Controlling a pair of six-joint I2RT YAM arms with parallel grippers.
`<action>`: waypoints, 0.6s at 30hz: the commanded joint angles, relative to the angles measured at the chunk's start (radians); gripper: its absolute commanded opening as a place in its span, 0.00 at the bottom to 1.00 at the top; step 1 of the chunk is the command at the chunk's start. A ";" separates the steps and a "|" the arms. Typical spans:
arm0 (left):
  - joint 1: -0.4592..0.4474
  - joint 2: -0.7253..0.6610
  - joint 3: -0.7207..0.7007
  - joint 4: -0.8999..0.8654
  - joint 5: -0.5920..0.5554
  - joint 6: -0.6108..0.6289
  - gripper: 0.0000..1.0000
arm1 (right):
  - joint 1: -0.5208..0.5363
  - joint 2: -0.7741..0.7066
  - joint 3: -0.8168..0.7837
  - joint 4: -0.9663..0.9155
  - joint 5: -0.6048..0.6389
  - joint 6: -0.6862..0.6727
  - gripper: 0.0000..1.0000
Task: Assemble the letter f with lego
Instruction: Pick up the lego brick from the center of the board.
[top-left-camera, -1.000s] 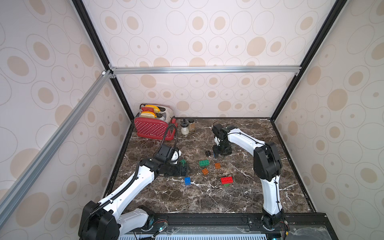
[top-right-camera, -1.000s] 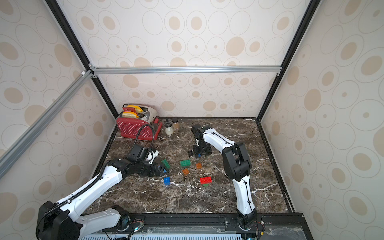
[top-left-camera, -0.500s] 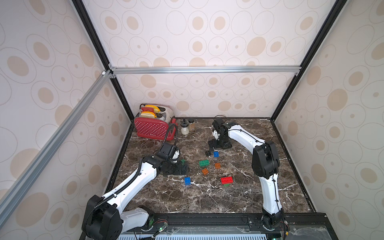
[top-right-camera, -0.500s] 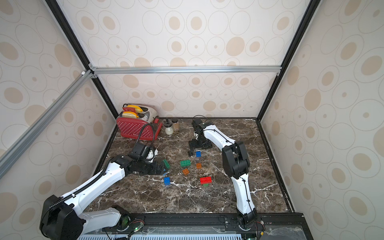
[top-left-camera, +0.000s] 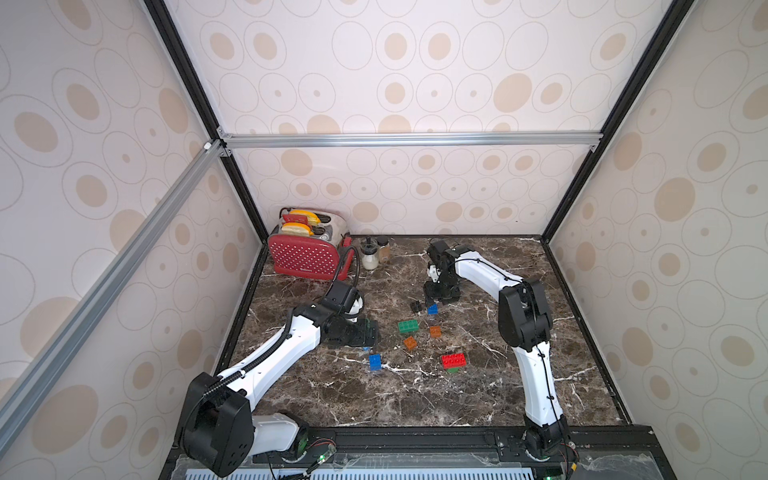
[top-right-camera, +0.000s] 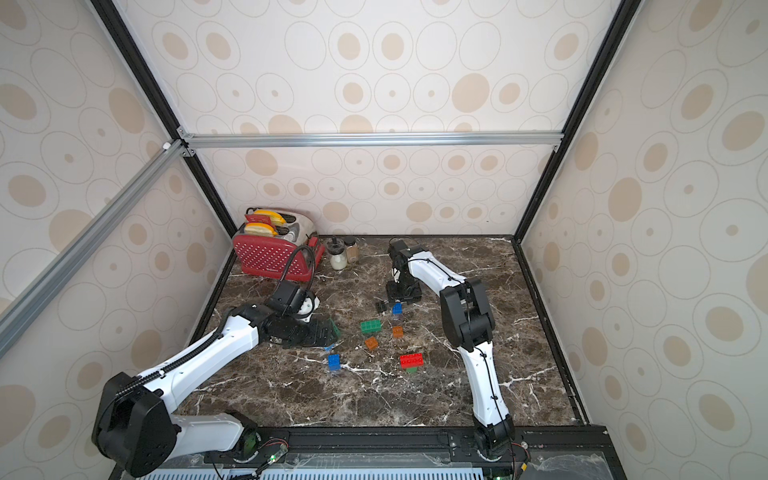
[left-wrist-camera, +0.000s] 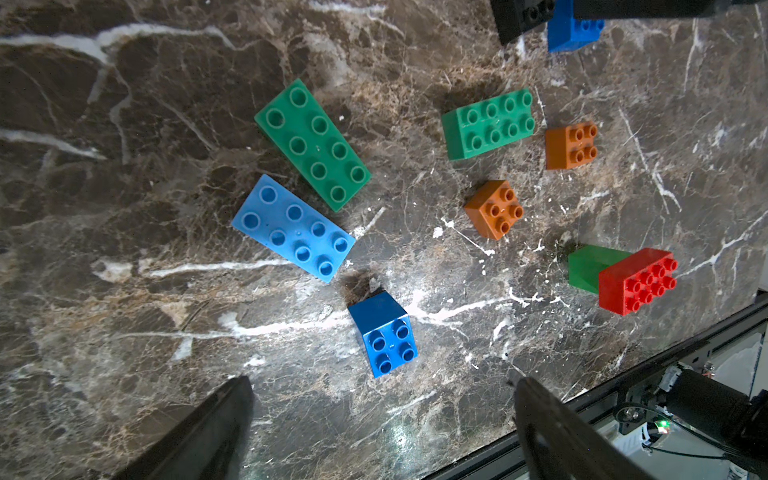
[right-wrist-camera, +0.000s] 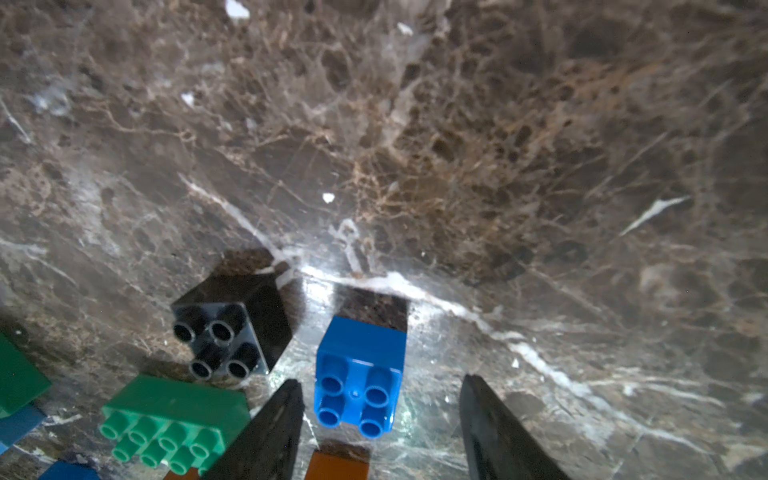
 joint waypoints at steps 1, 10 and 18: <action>0.007 0.009 0.049 -0.021 -0.003 0.027 0.99 | 0.003 0.024 0.020 0.004 -0.023 0.009 0.65; 0.007 0.021 0.061 -0.026 -0.004 0.038 0.99 | 0.008 0.035 -0.009 0.006 -0.003 0.026 0.55; 0.007 0.027 0.057 -0.024 0.009 0.040 0.99 | 0.014 0.034 -0.016 0.001 0.011 0.023 0.46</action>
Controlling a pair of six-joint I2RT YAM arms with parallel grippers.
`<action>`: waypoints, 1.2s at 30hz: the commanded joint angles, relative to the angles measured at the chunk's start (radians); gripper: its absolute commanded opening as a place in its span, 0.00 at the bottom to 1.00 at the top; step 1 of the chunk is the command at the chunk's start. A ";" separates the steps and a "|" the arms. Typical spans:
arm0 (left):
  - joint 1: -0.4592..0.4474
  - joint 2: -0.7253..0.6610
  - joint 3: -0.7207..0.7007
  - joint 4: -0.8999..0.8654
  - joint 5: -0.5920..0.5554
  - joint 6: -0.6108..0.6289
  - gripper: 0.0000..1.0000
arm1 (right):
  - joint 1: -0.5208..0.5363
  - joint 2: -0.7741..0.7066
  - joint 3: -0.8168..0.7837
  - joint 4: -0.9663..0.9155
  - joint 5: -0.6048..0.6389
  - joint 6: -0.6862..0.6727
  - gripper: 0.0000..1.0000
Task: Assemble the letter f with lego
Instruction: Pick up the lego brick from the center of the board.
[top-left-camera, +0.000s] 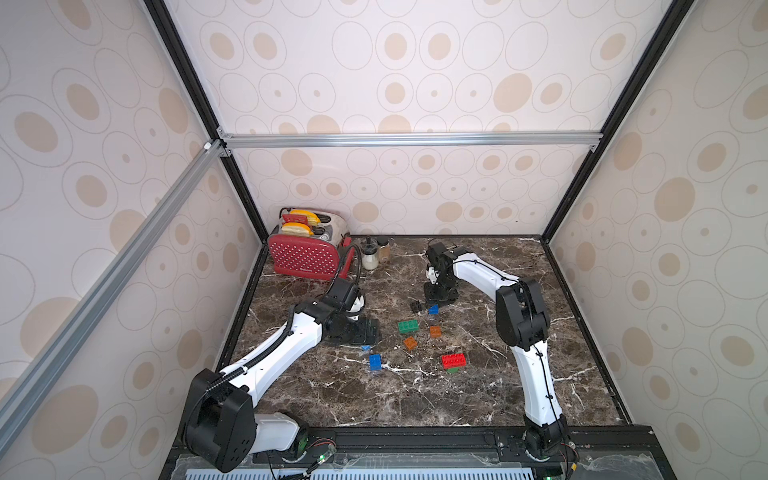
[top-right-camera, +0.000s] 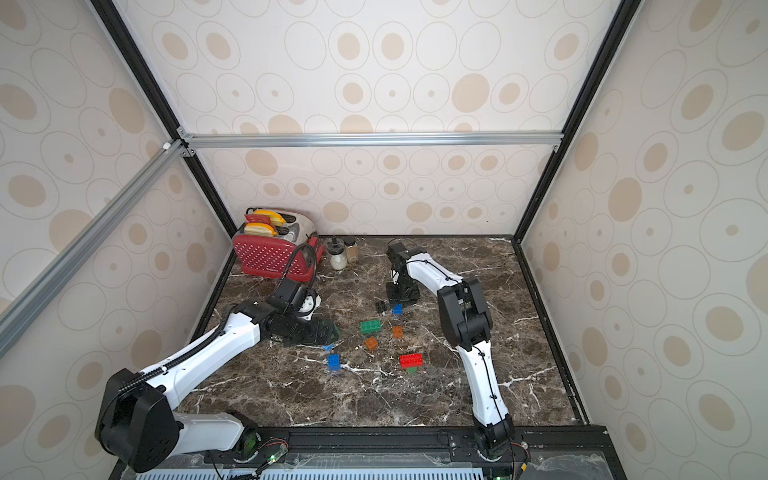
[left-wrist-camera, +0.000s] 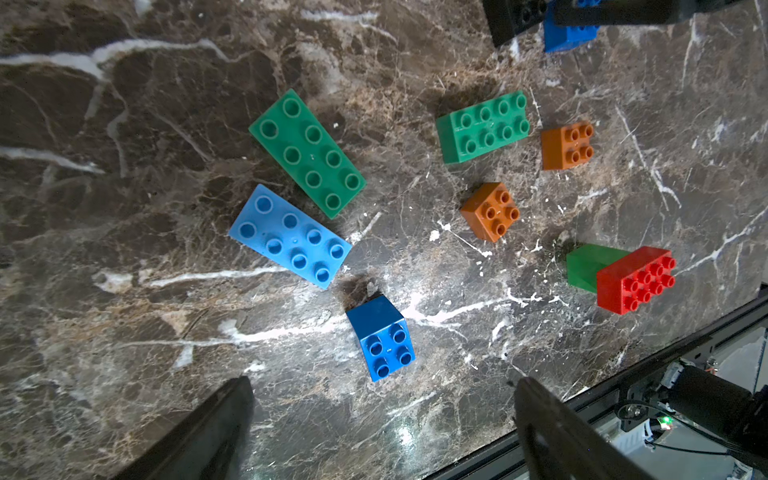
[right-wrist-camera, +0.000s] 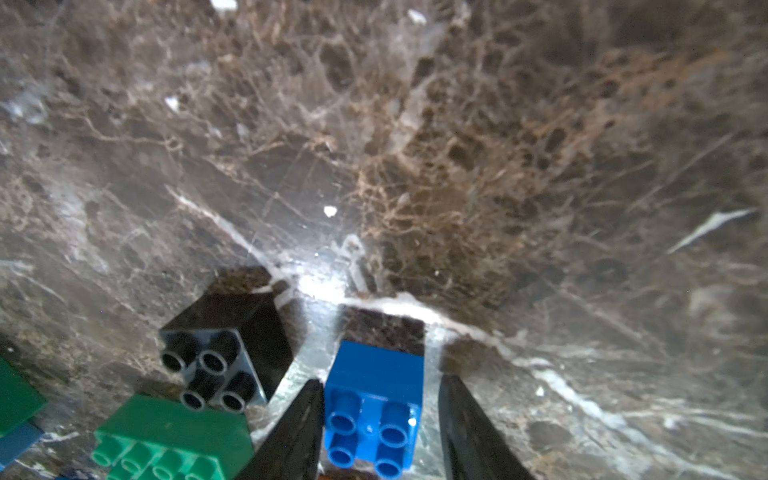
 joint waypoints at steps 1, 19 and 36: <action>0.007 0.005 0.034 -0.018 0.004 0.022 0.99 | 0.006 0.017 -0.006 -0.021 0.018 0.006 0.44; 0.009 0.024 0.017 -0.003 0.086 0.063 0.99 | 0.050 -0.048 0.089 -0.167 0.087 -0.039 0.34; -0.165 0.109 -0.044 0.353 0.217 -0.260 0.99 | 0.057 -0.574 -0.363 -0.209 -0.003 -0.007 0.30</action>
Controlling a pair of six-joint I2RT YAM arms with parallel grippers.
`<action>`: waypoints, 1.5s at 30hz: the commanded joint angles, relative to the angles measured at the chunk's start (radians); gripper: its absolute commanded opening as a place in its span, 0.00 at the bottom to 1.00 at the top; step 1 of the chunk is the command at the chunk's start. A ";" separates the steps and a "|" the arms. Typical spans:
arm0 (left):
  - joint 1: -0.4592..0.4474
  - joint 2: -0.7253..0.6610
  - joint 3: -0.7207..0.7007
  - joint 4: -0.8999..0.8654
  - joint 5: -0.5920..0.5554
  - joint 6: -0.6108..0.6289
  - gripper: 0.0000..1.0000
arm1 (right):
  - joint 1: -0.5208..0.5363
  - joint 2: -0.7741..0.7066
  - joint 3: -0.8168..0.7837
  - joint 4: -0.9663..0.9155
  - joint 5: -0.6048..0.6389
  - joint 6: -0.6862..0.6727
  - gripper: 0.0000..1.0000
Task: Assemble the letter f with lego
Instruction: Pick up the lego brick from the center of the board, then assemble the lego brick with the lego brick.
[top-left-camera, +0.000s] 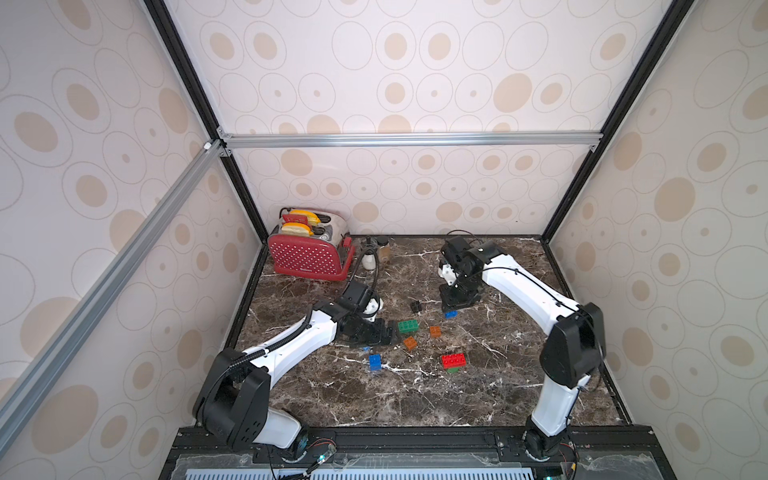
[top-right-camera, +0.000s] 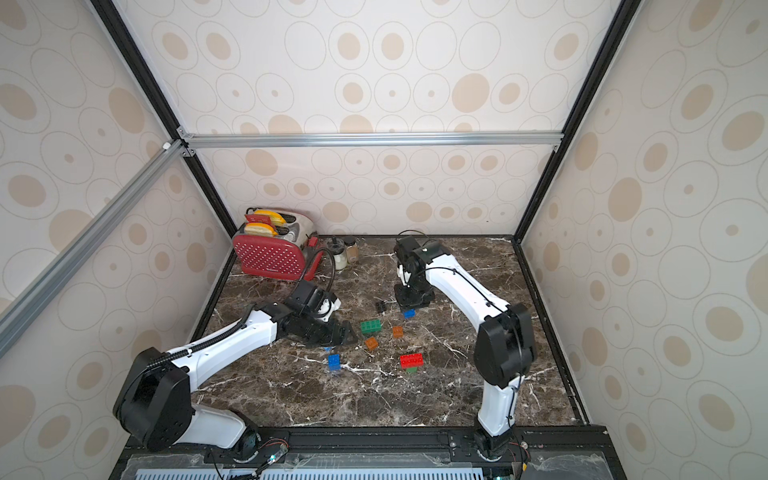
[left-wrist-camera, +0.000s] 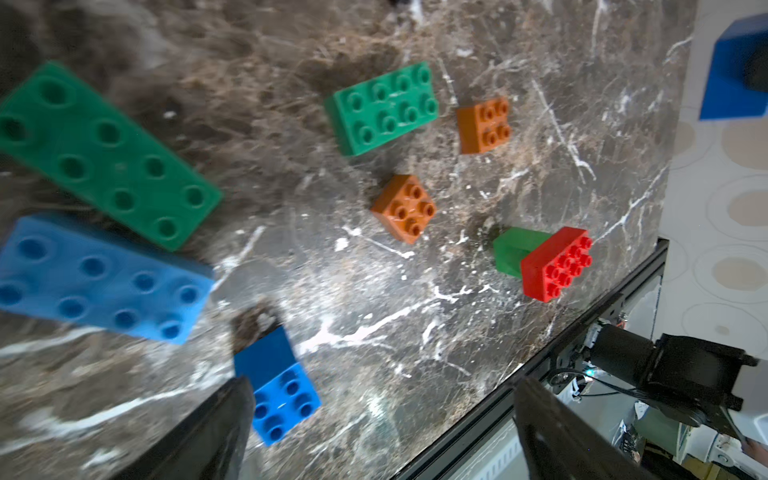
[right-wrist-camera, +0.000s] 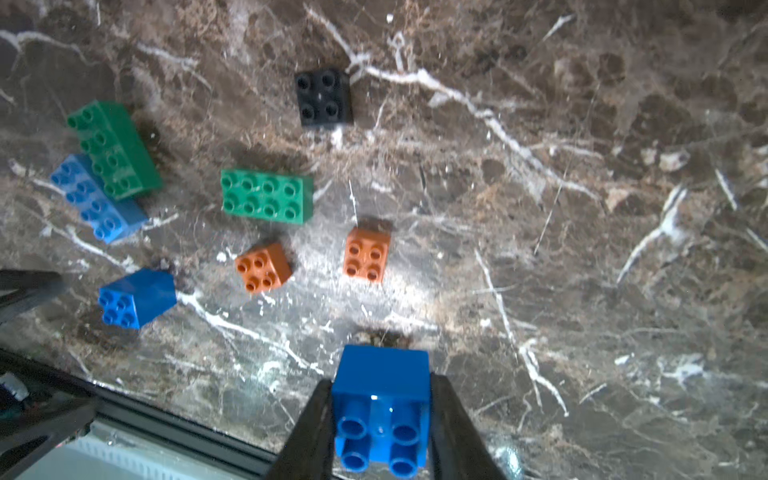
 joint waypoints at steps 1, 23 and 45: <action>-0.049 -0.008 -0.046 0.196 0.036 -0.196 0.98 | 0.004 -0.097 -0.125 -0.017 -0.054 0.019 0.30; -0.112 -0.141 -0.229 0.270 0.085 -0.177 0.94 | 0.189 -0.252 -0.427 0.117 0.042 0.235 0.29; -0.111 -0.164 -0.233 0.233 0.073 -0.151 0.95 | 0.193 -0.199 -0.490 0.172 0.041 0.255 0.28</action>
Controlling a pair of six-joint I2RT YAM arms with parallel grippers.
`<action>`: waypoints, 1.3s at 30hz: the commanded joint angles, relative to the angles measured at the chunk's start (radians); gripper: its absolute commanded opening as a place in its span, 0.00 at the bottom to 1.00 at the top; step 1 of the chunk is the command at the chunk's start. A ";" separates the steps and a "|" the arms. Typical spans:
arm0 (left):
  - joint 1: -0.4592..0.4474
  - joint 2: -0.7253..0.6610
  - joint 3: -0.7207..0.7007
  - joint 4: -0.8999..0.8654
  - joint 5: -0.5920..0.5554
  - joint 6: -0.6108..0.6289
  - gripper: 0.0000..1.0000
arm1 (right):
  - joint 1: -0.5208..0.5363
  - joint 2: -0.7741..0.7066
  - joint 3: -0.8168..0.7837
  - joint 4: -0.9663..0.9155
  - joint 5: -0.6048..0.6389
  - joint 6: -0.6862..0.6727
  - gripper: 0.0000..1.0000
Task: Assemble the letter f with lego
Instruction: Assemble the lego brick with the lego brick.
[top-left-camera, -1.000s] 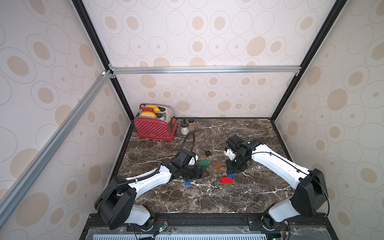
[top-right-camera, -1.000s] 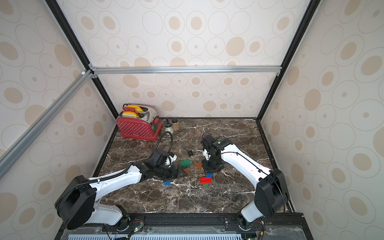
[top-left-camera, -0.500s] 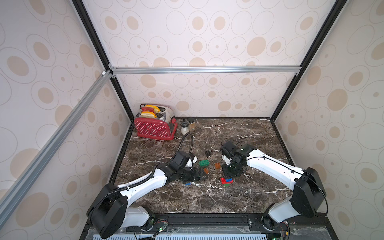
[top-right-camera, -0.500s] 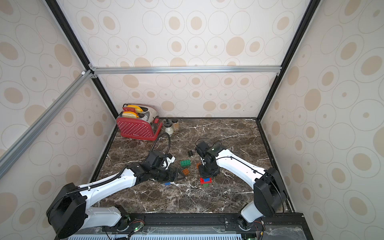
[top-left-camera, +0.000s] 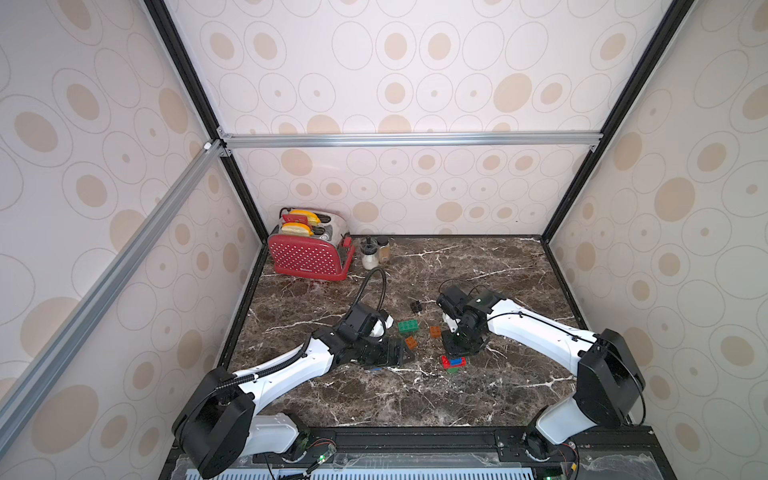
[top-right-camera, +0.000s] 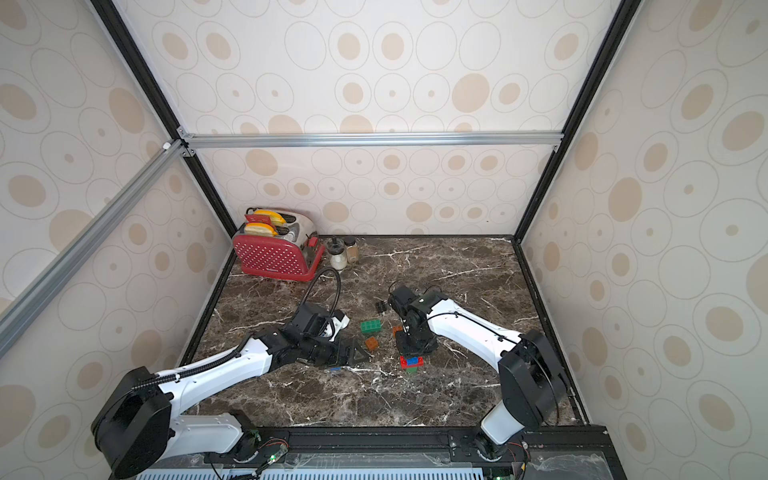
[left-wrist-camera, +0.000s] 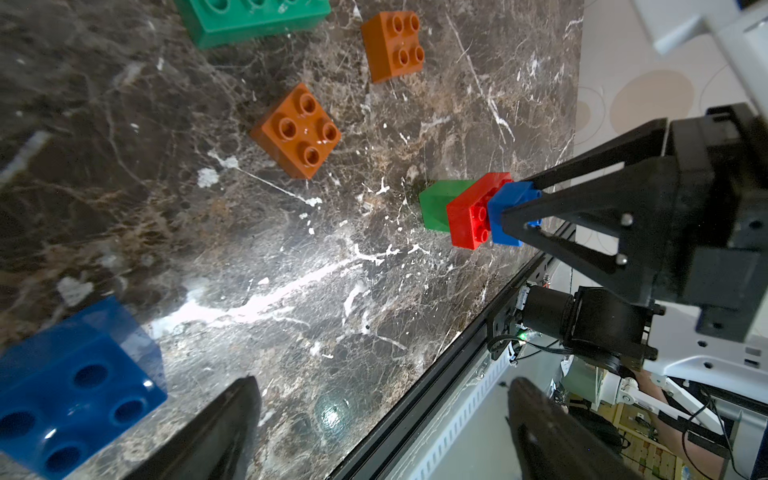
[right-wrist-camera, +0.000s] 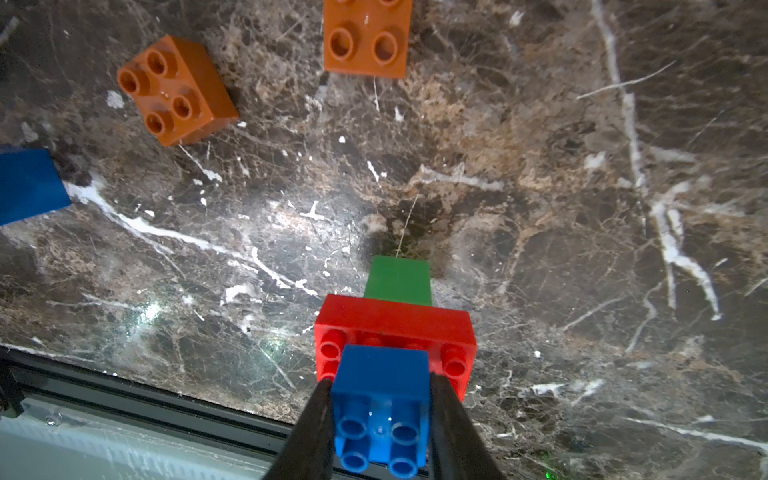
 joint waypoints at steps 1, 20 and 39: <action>-0.005 -0.014 0.005 -0.015 -0.010 0.024 0.95 | 0.008 0.013 -0.013 -0.010 0.013 0.004 0.28; -0.005 0.015 0.016 -0.015 -0.014 0.038 0.95 | 0.008 0.064 -0.048 -0.005 0.030 0.008 0.26; -0.001 0.010 0.022 -0.050 -0.015 0.060 0.95 | 0.034 0.076 -0.167 0.054 0.016 0.052 0.26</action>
